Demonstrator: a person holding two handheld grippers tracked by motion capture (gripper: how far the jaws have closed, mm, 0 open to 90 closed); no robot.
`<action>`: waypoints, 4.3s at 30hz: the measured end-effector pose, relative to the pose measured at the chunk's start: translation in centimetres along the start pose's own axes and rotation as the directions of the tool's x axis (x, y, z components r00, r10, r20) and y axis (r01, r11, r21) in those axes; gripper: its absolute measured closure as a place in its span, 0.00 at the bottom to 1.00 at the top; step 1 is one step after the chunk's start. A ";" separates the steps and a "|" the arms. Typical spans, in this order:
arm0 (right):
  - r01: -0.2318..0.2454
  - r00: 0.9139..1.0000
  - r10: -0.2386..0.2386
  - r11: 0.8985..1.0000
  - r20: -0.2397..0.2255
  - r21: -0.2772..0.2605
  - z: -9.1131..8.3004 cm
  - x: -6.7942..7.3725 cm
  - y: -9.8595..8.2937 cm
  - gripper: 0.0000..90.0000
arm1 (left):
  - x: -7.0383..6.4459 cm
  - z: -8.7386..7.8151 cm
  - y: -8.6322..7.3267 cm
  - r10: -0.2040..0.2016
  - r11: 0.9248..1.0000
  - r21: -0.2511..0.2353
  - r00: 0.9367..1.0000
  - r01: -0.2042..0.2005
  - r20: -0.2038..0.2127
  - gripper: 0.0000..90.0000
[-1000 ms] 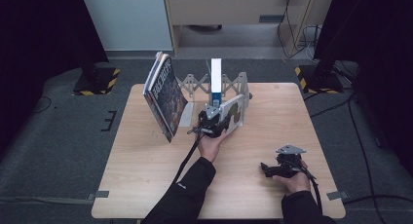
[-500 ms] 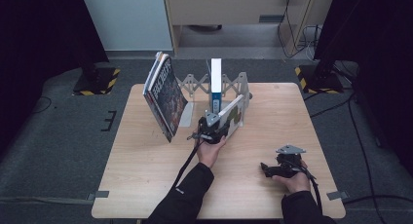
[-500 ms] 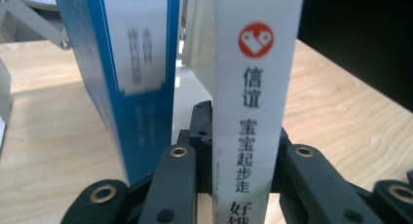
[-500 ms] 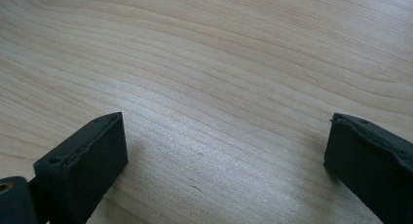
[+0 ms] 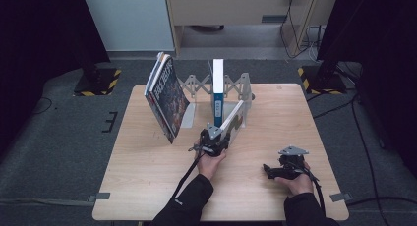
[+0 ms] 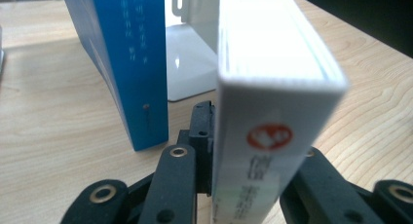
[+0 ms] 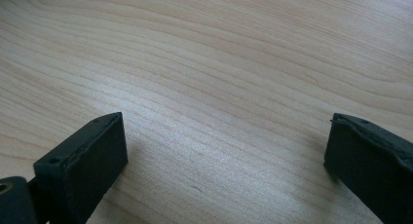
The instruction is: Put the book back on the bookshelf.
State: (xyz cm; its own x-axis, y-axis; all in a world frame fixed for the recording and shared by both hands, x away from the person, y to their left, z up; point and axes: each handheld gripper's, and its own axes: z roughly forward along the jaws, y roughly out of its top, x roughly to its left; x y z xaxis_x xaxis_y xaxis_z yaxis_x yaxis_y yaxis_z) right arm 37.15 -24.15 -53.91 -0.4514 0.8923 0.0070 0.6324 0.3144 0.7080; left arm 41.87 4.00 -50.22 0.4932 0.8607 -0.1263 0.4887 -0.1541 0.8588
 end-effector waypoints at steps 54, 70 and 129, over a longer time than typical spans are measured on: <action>0.000 1.000 0.000 1.000 0.000 0.001 0.1 0.1 0.1 0.02 | -1.7 1.3 1.7 0.058 0.998 -0.032 0.986 -0.054 0.153 0.68; -0.001 1.000 0.001 1.000 0.002 0.001 0.1 0.1 0.1 0.02 | -1.6 0.9 1.9 0.100 0.995 -0.007 0.975 -0.101 0.199 0.74; -0.009 1.000 0.009 1.000 0.005 0.004 0.1 0.2 0.1 0.01 | 3.1 -5.0 -0.3 0.137 0.981 0.103 0.959 -0.166 0.249 0.35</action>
State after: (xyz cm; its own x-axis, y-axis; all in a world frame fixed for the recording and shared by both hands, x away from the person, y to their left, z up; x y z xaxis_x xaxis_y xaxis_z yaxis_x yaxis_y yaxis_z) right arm 37.20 -23.89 -53.92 -0.4427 0.8966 0.0100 0.6390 0.3076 0.7050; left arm 39.66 9.11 -48.42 0.7186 0.6837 -0.1271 0.4712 -0.3443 0.8121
